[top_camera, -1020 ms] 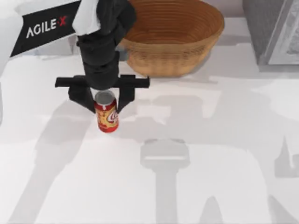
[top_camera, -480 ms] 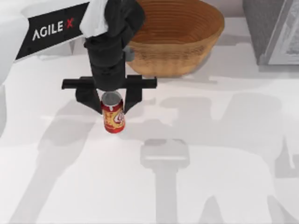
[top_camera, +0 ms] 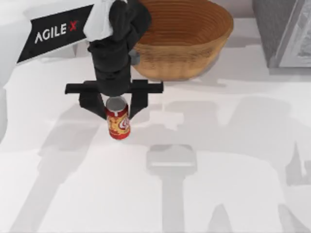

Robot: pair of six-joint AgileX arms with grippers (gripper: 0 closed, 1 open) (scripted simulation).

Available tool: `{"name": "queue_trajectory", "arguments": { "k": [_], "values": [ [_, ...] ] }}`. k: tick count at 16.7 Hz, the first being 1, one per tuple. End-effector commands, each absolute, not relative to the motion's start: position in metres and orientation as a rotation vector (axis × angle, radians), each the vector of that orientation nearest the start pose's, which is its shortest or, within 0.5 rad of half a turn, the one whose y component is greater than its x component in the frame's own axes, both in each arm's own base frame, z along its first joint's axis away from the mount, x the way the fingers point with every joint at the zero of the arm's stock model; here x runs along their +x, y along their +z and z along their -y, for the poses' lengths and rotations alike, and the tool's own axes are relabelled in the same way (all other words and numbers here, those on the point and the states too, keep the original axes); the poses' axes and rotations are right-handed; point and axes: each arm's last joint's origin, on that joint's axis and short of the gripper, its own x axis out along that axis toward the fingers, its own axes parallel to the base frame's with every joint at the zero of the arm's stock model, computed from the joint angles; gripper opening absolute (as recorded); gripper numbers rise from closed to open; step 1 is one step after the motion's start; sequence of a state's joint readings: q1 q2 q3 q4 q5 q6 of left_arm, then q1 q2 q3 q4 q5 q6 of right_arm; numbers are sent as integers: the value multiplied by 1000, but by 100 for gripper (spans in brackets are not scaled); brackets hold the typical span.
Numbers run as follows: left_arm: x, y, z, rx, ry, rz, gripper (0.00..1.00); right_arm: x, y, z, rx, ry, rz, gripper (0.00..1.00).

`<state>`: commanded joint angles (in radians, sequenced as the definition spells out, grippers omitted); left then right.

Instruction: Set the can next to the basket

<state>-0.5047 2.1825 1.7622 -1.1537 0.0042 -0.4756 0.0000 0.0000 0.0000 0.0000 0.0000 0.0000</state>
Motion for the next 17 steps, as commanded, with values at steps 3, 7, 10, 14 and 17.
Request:
{"name": "queue_trajectory", "arguments": {
  "k": [3,7,10,14,17],
  "values": [
    [375,172,202,16,-15,-1574,38,106,160,1,0,0,0,100],
    [375,172,202,16,-15,-1574,68,106,160,1,0,0,0,100],
    [375,172,202,16,-15,-1574,90,106,160,1,0,0,0,100],
    [375,172,202,16,-15,-1574,100,106,160,1,0,0,0,100],
    [375,172,202,16,-15,-1574,100,106,160,1,0,0,0,100]
  ]
}}
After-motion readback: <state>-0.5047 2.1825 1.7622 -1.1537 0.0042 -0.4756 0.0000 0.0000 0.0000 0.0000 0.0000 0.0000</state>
